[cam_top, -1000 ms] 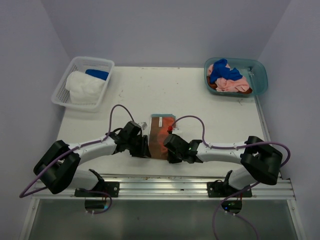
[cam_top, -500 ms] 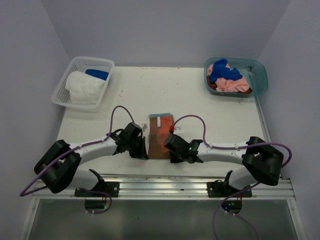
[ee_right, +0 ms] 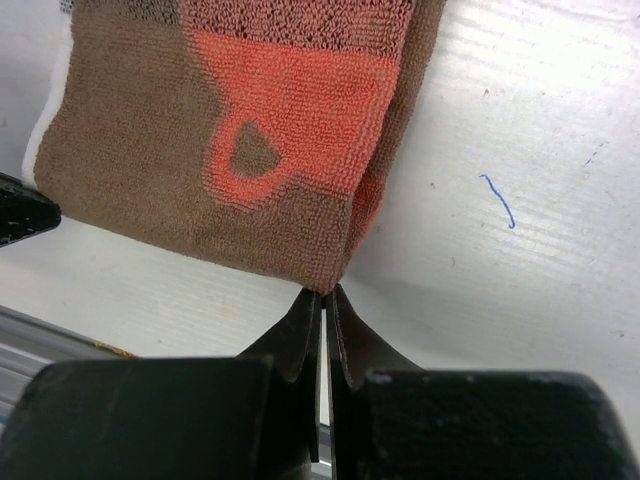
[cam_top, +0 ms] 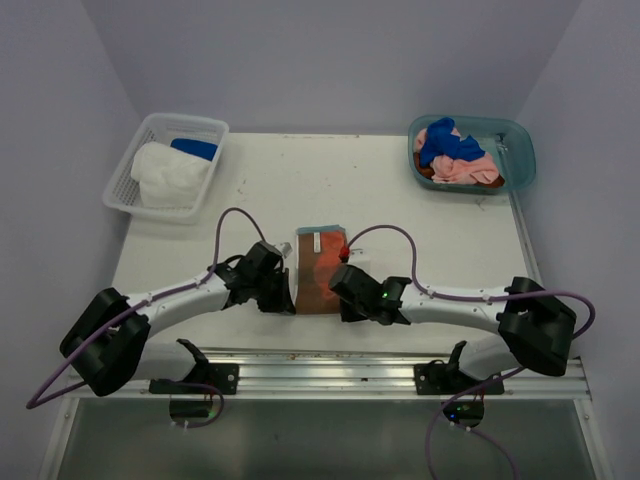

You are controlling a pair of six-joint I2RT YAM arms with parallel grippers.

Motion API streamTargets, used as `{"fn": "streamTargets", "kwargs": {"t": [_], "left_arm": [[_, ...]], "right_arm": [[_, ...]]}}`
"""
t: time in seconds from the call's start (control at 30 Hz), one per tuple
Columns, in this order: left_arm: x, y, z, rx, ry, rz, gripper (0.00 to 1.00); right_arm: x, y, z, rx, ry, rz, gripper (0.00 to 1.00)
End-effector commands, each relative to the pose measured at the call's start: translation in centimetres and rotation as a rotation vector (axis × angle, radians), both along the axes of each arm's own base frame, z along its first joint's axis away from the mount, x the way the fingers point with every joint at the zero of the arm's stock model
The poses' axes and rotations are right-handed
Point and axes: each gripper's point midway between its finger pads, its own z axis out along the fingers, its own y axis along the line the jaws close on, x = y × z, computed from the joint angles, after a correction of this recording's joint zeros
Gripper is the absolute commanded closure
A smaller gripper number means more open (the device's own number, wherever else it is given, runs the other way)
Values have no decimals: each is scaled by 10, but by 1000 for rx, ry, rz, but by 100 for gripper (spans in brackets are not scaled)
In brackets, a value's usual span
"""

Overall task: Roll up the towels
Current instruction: Roll the towel

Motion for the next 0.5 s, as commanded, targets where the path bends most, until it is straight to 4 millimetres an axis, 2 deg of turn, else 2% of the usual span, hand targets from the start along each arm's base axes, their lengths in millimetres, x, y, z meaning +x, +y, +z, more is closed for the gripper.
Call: {"fn": "streamTargets", "kwargs": {"t": [0.0,0.2,0.37,0.47], "left_arm": [[12,0,18,7,-43,52,100],[15,-1,21,3,-45,72,100],[26,-6,37,-12,-85,82,100],[35,-9,46,-14,-109,97,100]], "right_arm": [[14,-2,21,-19,-77,-12,100],[13,-2,19,-21,-69,-18,100],[19,-1,36,-13,-105,-19,100],[26,-1,39,-41,-132,-17,100]]}}
